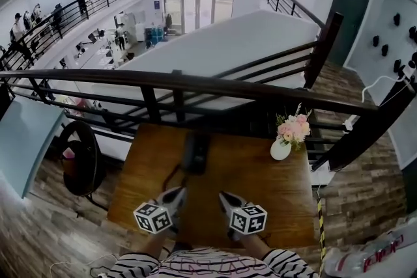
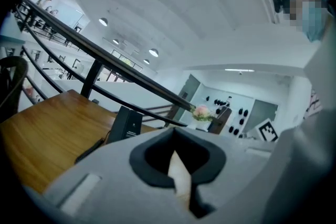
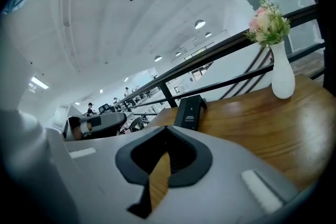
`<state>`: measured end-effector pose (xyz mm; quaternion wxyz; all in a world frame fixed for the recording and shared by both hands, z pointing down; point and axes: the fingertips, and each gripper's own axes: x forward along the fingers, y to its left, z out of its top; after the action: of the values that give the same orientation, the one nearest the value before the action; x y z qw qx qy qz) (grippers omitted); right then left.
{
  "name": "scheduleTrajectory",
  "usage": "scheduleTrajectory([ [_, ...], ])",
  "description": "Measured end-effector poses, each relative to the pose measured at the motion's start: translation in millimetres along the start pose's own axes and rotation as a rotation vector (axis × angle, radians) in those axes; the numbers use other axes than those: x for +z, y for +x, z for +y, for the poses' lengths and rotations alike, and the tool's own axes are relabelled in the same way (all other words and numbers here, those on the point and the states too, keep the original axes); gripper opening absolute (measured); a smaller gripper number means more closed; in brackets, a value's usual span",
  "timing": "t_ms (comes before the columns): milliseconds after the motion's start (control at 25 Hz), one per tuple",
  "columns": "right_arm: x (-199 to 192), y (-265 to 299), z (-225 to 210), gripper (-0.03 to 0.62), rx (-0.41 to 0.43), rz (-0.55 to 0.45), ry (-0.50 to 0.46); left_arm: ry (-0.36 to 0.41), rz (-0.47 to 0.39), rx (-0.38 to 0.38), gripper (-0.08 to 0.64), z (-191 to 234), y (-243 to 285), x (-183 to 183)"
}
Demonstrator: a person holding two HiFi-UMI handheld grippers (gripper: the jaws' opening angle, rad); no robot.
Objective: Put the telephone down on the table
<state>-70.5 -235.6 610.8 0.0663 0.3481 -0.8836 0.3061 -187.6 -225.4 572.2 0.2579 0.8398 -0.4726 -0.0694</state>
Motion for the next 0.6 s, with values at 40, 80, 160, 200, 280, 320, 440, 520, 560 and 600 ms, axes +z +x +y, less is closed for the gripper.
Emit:
scheduleTrajectory([
  [40,-4,-8,1,0.0,0.011,-0.001,-0.001,0.002,-0.003,0.004,0.003,-9,-3,-6],
  [80,-9,-17,1,0.0,0.021,-0.002,-0.003,0.005,-0.005,0.009,0.003,-18,-5,-13],
  [160,-15,-32,3,0.0,0.04,-0.003,-0.007,0.011,-0.006,0.024,0.003,-32,-9,-22],
  [200,-17,-36,5,0.0,0.046,-0.002,-0.007,0.011,-0.004,0.033,0.003,-37,-11,-25],
  [280,-19,-40,7,0.0,0.053,0.004,-0.006,0.003,0.001,0.051,0.003,-40,-14,-27],
  [320,-20,-40,9,0.0,0.055,0.009,-0.004,0.0,0.003,0.058,0.003,-40,-16,-28],
  [440,-24,-41,11,0.0,0.06,0.022,0.001,-0.007,0.006,0.072,0.003,-40,-20,-30],
  [520,-28,-43,11,0.0,0.056,0.032,0.007,-0.012,0.005,0.078,0.003,-41,-23,-31],
  [560,-29,-44,10,0.0,0.054,0.037,0.01,-0.014,0.006,0.08,0.003,-41,-24,-33],
  [600,-30,-45,10,0.0,0.052,0.041,0.013,-0.017,0.006,0.083,0.003,-42,-24,-34],
])
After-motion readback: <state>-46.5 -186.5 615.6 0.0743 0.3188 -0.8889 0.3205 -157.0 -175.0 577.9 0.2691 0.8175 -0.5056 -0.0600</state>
